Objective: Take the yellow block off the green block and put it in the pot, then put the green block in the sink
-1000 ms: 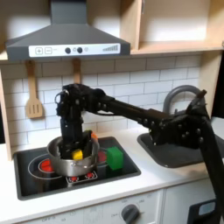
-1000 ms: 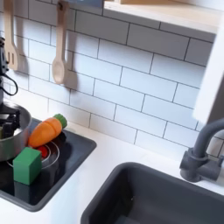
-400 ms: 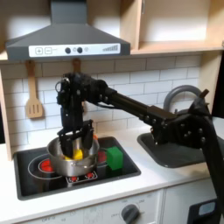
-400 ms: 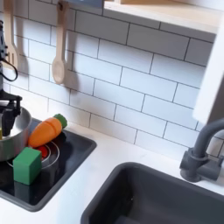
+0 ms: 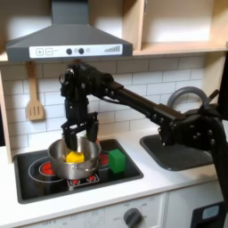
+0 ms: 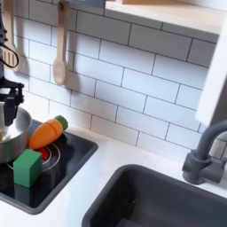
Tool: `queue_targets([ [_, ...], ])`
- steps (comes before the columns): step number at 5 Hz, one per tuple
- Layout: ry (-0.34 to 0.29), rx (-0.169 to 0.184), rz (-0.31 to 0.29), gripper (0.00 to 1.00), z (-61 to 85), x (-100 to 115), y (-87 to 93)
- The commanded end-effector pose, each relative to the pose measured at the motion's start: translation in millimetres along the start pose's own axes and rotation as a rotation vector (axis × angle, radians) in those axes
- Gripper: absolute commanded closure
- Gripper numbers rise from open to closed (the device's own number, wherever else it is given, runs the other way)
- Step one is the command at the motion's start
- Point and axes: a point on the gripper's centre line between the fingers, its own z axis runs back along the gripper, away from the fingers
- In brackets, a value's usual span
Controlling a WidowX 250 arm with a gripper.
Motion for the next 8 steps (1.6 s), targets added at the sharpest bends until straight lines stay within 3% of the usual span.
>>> queue_targets([
  [1,-0.030,-0.029,-0.030,0.00,12.2,-11.0,-15.0],
  [2,-0.047,-0.027,-0.057,0.00,15.8,-22.8,-26.8],
  [4,-0.033,-0.018,-0.117,0.00,5.9,-39.8,-53.9],
  [5,-0.024,-0.019,-0.118,0.00,0.9,-44.0,-61.2],
  [8,0.004,0.043,-0.148,0.00,-23.2,-49.4,-66.5],
])
